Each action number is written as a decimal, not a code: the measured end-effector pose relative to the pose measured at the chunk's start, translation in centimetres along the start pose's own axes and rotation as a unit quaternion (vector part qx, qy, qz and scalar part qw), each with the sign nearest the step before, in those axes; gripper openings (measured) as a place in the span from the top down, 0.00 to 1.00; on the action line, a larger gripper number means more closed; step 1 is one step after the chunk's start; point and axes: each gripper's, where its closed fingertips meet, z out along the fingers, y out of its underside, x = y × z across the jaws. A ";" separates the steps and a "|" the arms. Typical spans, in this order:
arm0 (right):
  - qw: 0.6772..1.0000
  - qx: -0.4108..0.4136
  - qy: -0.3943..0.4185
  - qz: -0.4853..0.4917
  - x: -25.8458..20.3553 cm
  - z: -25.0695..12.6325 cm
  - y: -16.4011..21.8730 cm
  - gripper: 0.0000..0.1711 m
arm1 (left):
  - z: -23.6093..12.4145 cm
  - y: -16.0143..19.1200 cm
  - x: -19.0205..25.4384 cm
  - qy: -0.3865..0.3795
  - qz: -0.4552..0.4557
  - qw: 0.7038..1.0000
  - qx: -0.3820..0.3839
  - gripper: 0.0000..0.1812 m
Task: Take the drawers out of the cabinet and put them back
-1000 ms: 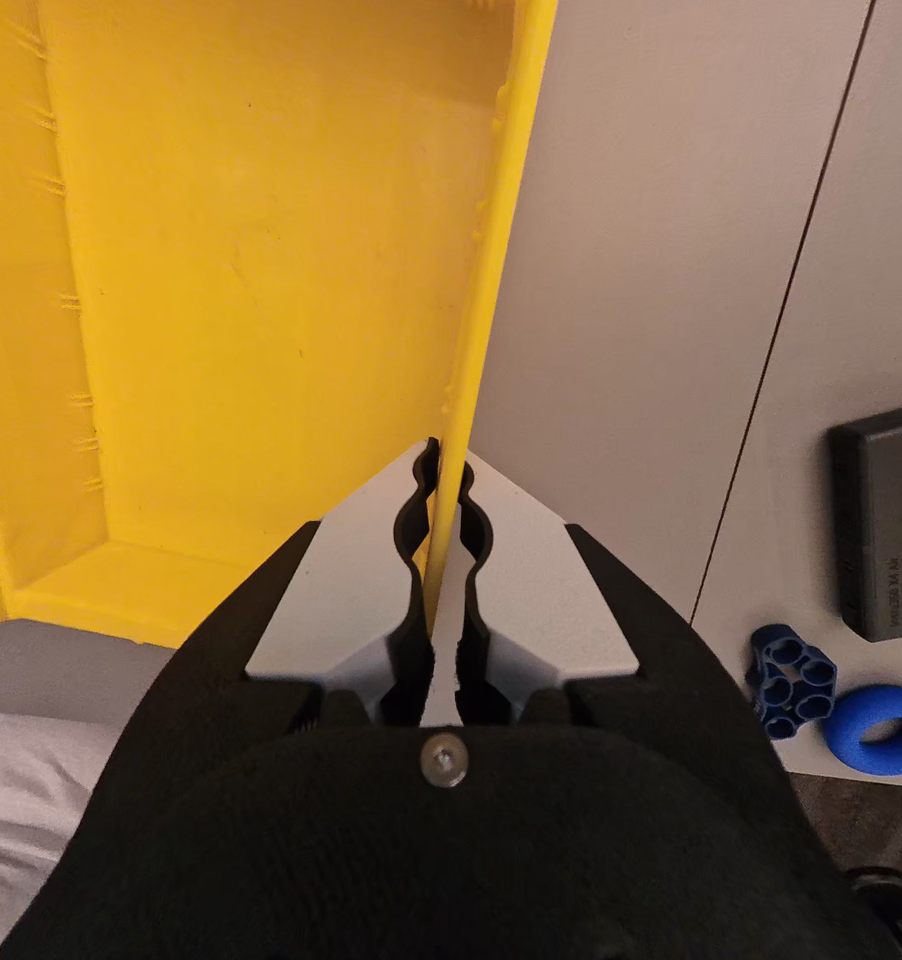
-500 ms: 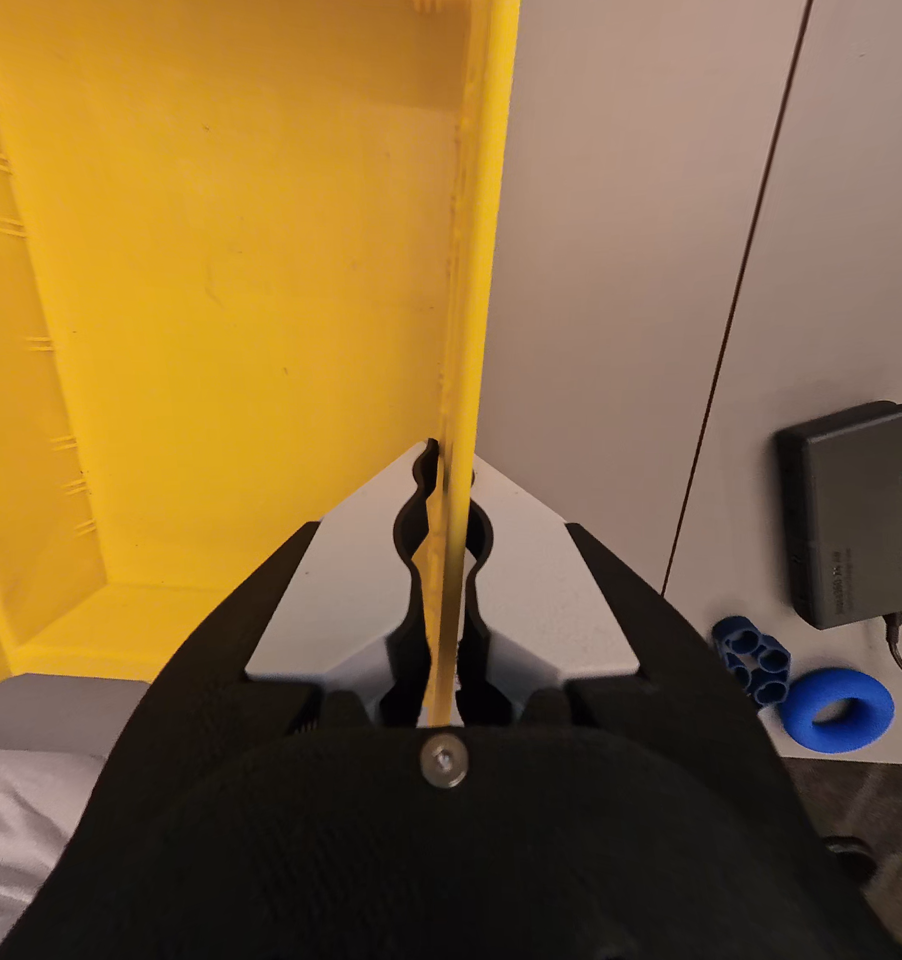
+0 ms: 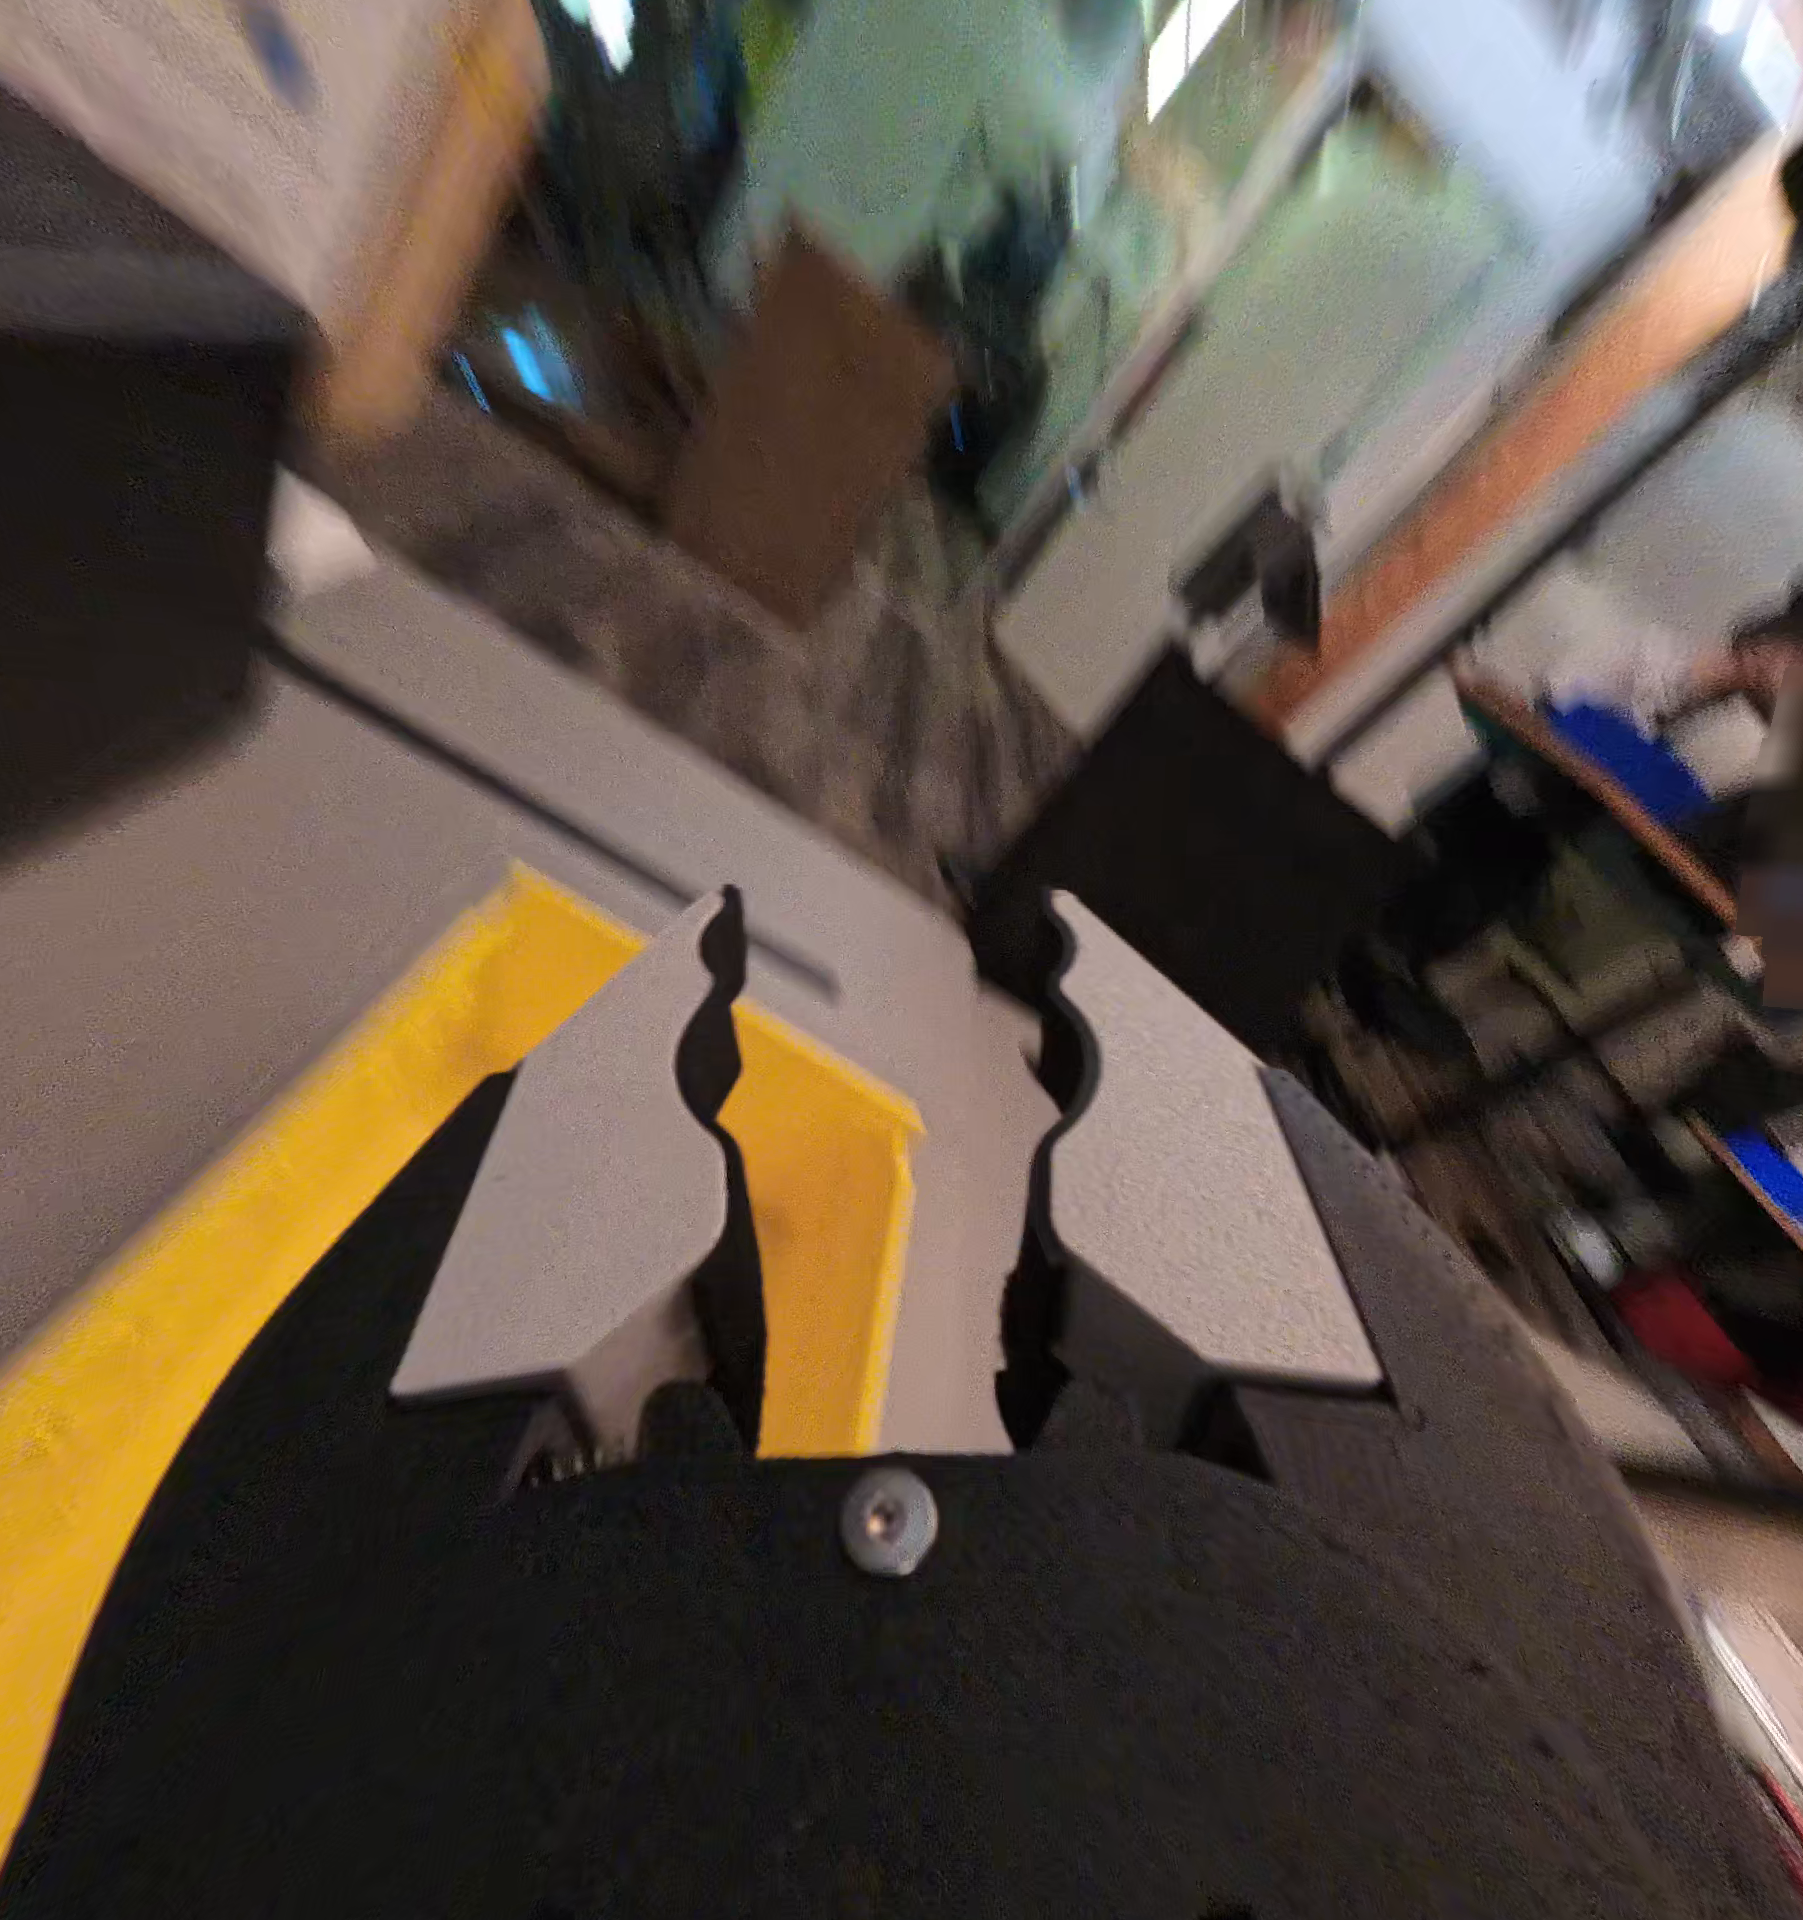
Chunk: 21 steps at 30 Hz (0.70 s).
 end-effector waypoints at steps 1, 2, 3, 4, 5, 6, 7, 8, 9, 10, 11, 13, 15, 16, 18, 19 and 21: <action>0.998 0.056 -0.029 0.015 -1.7 -0.2 -2.9 0.66 | 1.0 0.4 0.7 0.021 0.023 0.999 -0.016 0.71; 0.993 0.094 -0.064 0.039 -3.5 -0.4 -5.4 0.65 | 1.8 0.9 1.5 0.048 0.034 0.998 -0.037 0.72; 0.986 0.121 -0.096 0.059 -5.4 -0.5 -7.4 0.62 | 2.5 1.6 2.4 0.082 0.038 0.994 -0.064 0.74; 0.979 0.145 -0.125 0.070 -7.2 -0.6 -9.2 0.61 | 3.0 2.3 2.8 0.105 0.040 0.990 -0.090 0.80; 0.972 0.168 -0.149 0.075 -9.1 -0.8 -10.8 0.61 | 3.6 2.8 2.6 0.107 0.048 0.987 -0.107 0.80; 0.965 0.188 -0.166 0.075 -10.8 -0.8 -12.2 0.61 | 4.2 3.0 2.2 0.100 0.060 0.987 -0.113 0.79; 0.958 0.208 -0.182 0.072 -12.5 -1.0 -13.5 0.60 | 4.6 3.3 2.3 0.107 0.068 0.984 -0.122 0.80; 0.947 0.234 -0.209 0.071 -14.4 -1.4 -14.9 0.60 | 5.0 4.0 2.7 0.124 0.068 0.980 -0.140 0.81; 0.931 0.263 -0.241 0.079 -16.3 -2.1 -16.3 0.60 | 5.4 4.8 2.8 0.133 0.069 0.975 -0.163 0.81; 0.913 0.290 -0.272 0.093 -17.8 -2.8 -17.7 0.60 | 5.7 5.7 3.0 0.139 0.072 0.970 -0.187 0.81; 0.895 0.314 -0.299 0.106 -19.1 -3.6 -19.2 0.61 | 6.0 6.5 3.0 0.141 0.078 0.965 -0.208 0.81; 0.866 0.350 -0.335 0.123 -20.8 -4.9 -21.7 0.61 | 6.5 7.6 2.9 0.136 0.091 0.957 -0.238 0.82; 0.853 0.368 -0.349 0.123 -22.0 -5.2 -23.4 0.61 | 6.9 8.4 2.6 0.127 0.107 0.951 -0.262 0.84; 0.852 0.369 -0.351 0.119 -22.4 -5.1 -24.0 0.61 | 7.0 8.9 2.4 0.124 0.112 0.947 -0.275 0.86; 0.851 0.377 -0.351 0.106 -22.9 -4.8 -24.6 0.61 | 7.3 9.5 2.3 0.125 0.119 0.939 -0.297 0.92; 0.847 0.387 -0.350 0.100 -22.9 -4.6 -24.8 0.61 | 7.4 9.5 2.2 0.123 0.120 0.937 -0.304 0.95; 0.840 0.397 -0.351 0.114 -22.5 -3.8 -24.6 0.62 | 7.1 9.5 2.1 0.119 0.124 0.933 -0.316 0.97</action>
